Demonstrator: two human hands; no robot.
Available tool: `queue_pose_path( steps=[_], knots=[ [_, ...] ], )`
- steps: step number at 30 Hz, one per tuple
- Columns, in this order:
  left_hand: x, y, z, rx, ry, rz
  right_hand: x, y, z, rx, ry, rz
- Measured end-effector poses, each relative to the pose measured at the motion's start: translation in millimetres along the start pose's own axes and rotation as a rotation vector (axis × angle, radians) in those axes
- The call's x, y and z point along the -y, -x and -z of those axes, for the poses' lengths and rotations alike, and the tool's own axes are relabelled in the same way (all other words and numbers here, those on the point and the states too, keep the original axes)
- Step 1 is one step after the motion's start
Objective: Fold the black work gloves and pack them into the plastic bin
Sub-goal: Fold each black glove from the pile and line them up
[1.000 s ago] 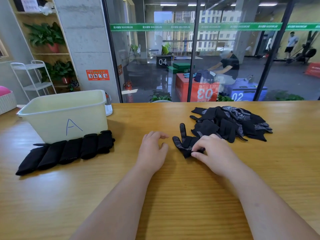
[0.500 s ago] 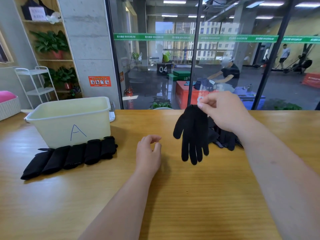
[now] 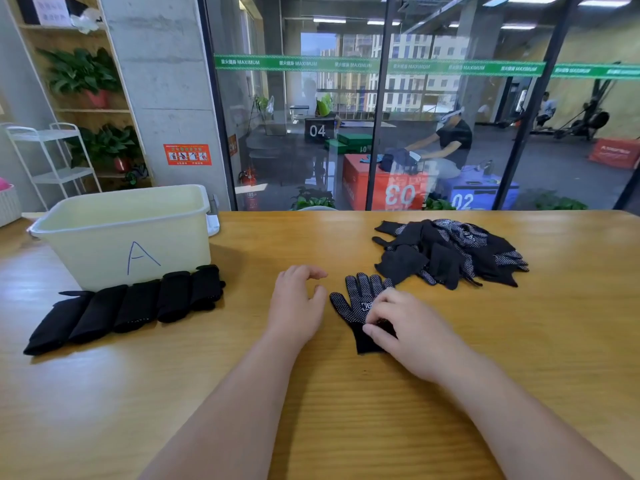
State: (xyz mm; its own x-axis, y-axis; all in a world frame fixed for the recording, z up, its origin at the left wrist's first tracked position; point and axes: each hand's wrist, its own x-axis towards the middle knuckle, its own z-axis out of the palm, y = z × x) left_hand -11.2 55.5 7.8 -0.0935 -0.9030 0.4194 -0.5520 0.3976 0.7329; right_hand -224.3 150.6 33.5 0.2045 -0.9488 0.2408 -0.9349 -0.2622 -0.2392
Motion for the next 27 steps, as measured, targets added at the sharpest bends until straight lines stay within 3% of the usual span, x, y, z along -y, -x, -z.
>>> queue_pose_path(
  steps=[6,9,12,17,22,27],
  knots=[
    [2.3,5.7,-10.0,0.117,-0.100,-0.231,-2.6,0.2,-6.7,0.071,0.001,-0.008],
    [3.5,5.6,-13.5,0.228,-0.200,-0.305,-13.0,-12.0,0.4,0.002,-0.067,-0.058],
    [3.4,6.2,-14.8,0.281,-0.275,-0.336,-36.9,-36.1,1.8,-0.086,0.034,-0.176],
    [5.8,5.4,-14.3,0.260,-0.261,-0.316,-76.4,-52.1,-13.3,0.143,0.184,-0.362],
    [6.5,2.8,-14.6,0.213,-0.216,-0.276,-82.5,-49.4,-15.1,-0.151,0.312,-0.365],
    [9.2,2.2,-14.6,0.200,-0.191,-0.266,-85.3,-39.2,-14.3,-0.187,0.371,-0.392]
  ],
)
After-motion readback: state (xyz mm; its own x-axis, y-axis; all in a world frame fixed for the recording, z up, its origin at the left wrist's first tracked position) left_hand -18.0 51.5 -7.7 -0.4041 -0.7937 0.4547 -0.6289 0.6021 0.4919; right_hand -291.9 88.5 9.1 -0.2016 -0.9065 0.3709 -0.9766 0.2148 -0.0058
